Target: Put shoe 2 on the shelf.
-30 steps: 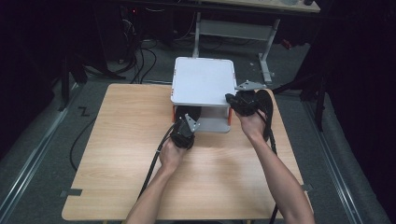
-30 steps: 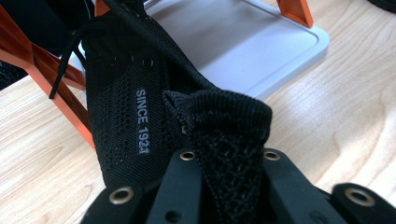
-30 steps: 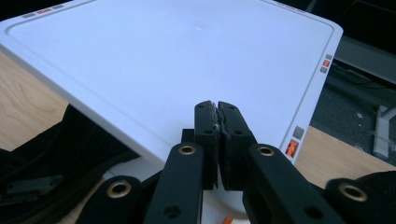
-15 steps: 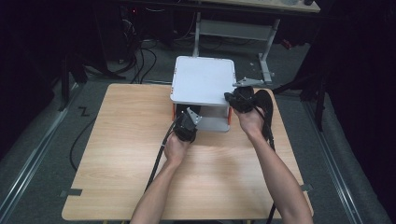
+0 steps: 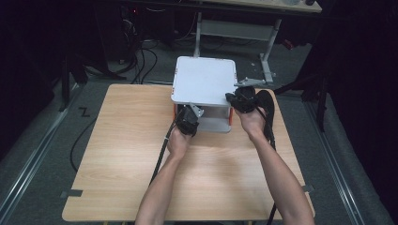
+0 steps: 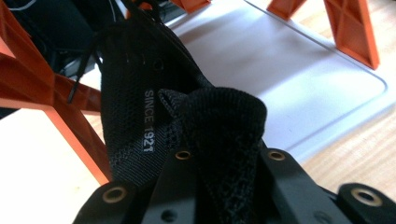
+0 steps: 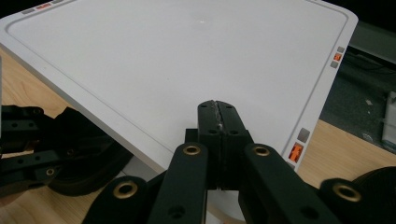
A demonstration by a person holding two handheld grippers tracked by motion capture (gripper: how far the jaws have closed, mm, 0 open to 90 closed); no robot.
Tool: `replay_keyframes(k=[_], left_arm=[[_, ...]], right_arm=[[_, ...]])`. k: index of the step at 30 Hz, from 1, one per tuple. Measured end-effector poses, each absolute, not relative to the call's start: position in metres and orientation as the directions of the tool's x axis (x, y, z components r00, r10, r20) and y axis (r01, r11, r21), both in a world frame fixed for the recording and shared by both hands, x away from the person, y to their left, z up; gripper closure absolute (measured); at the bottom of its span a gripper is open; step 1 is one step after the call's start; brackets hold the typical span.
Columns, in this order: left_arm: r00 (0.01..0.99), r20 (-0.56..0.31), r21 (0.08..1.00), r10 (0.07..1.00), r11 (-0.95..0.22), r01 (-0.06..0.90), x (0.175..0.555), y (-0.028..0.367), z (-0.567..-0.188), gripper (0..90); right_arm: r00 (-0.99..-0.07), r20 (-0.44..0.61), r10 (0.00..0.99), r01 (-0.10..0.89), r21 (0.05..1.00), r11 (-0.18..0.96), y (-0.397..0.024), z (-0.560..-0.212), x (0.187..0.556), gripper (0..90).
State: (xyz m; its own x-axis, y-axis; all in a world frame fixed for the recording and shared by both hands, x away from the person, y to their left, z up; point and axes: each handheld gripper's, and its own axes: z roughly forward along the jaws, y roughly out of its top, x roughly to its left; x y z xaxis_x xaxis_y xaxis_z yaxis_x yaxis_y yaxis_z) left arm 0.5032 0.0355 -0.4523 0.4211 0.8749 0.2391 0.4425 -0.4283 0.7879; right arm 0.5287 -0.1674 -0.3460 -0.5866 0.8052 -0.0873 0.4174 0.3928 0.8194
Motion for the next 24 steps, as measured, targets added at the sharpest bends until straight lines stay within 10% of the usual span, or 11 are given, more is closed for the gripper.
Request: replay_keyframes(k=[11,17,24], left_arm=[[0.404,0.188,0.794,0.895,-0.381,0.475,0.514,0.042,-0.451,73.5],[0.393,0.15,0.809,0.907,-0.341,0.479,0.505,0.044,-0.447,46.8],[0.42,0.096,0.846,0.903,-0.296,0.443,0.481,0.066,-0.438,39.6]], right_arm=[[-0.589,-0.102,0.802,0.411,0.817,0.405,-0.167,-0.346,0.528,90.0],[-0.592,-0.108,0.799,0.399,0.822,0.407,-0.167,-0.347,0.527,90.0],[-0.591,-0.101,0.8,0.389,0.833,0.393,-0.169,-0.349,0.526,90.0]])
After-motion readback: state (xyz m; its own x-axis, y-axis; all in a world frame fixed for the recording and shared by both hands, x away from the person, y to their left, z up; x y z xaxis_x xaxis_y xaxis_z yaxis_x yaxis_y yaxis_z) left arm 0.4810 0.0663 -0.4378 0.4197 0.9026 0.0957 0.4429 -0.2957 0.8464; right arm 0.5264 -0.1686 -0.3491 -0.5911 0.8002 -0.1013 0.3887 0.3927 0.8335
